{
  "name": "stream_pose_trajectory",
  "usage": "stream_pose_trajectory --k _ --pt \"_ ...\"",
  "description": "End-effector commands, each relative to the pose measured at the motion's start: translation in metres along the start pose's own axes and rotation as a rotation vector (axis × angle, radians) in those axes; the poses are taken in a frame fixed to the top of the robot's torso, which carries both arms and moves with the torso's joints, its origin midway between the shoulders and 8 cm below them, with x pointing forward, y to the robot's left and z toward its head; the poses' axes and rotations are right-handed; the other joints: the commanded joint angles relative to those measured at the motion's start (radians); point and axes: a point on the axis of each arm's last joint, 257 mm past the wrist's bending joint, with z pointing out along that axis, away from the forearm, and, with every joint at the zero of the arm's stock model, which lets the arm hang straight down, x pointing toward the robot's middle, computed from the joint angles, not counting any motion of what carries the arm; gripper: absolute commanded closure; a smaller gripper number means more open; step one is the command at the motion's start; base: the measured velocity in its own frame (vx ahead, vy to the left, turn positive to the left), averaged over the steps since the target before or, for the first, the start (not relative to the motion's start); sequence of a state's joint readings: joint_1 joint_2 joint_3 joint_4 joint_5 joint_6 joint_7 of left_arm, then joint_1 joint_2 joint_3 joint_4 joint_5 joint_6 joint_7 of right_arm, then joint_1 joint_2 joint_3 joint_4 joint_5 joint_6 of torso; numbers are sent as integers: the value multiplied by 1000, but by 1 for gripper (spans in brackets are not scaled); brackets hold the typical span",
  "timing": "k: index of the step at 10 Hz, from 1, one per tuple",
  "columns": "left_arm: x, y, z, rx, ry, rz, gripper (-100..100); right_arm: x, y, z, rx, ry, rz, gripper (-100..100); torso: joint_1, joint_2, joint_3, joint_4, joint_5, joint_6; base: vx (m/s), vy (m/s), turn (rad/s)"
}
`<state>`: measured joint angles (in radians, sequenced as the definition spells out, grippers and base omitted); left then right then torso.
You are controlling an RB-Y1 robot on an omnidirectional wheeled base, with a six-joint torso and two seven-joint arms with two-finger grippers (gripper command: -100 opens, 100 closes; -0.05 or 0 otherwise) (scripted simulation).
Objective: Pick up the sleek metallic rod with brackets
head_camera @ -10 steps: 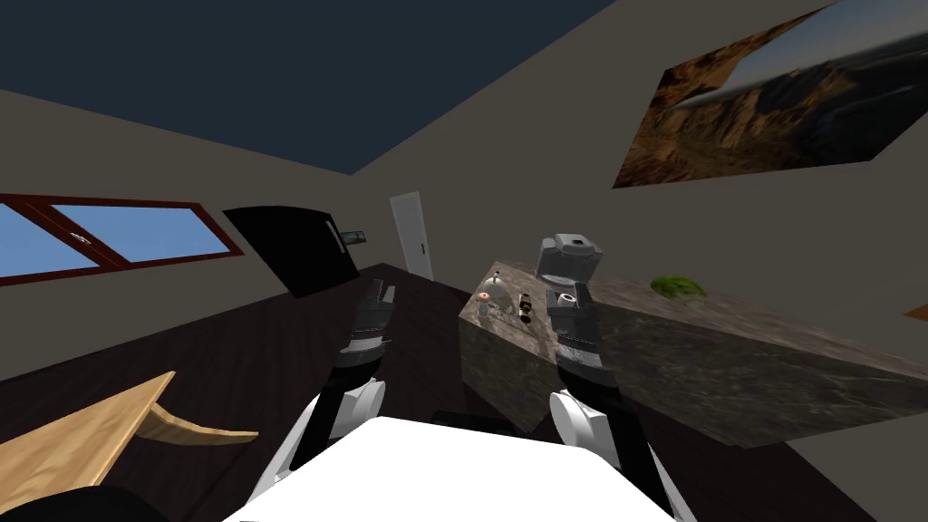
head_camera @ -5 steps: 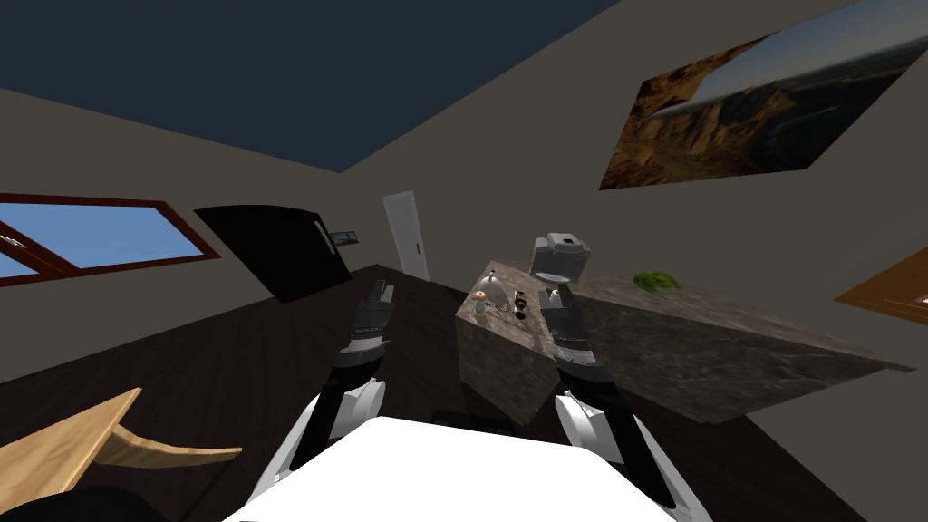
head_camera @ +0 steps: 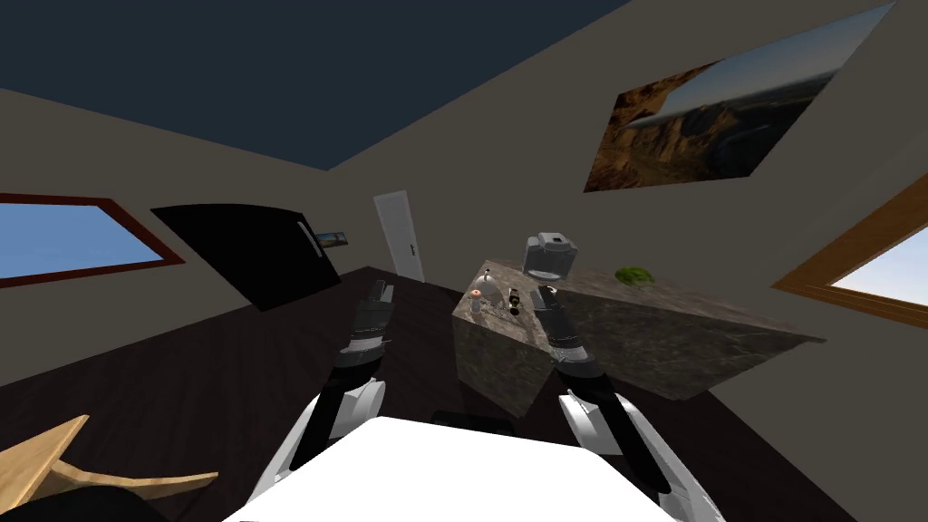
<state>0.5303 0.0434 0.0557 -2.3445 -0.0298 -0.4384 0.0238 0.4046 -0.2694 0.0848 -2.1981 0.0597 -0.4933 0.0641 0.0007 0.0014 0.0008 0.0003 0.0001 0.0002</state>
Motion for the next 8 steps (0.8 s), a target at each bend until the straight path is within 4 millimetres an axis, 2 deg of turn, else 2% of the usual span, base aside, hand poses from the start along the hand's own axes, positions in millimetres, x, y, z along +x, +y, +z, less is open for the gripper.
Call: stream_pose_trajectory --k 1,2,6,7,8 --pt "0 0 0 0 0 0 0 14 -9 -1 -6 75 -68 -100 0 0 0 0 0 0 -32 23 -203" --pt "0 0 0 0 0 0 0 16 -9 -2 -7 93 -80 -100 0 0 0 0 0 0 -25 20 -50" --pt "0 0 0 0 0 0 0 48 -30 -9 -24 274 -245 -100 1 0 0 0 0 0 -19 26 -128" --pt "0 0 0 0 0 0 0 49 -30 -10 -25 279 -251 -100 1 -1 0 0 0 0 -7 27 -67" --pt "0 0 0 0 0 0 0 58 -39 -14 -31 341 -307 -100 1 -1 -1 0 0 -1 -7 30 -110"
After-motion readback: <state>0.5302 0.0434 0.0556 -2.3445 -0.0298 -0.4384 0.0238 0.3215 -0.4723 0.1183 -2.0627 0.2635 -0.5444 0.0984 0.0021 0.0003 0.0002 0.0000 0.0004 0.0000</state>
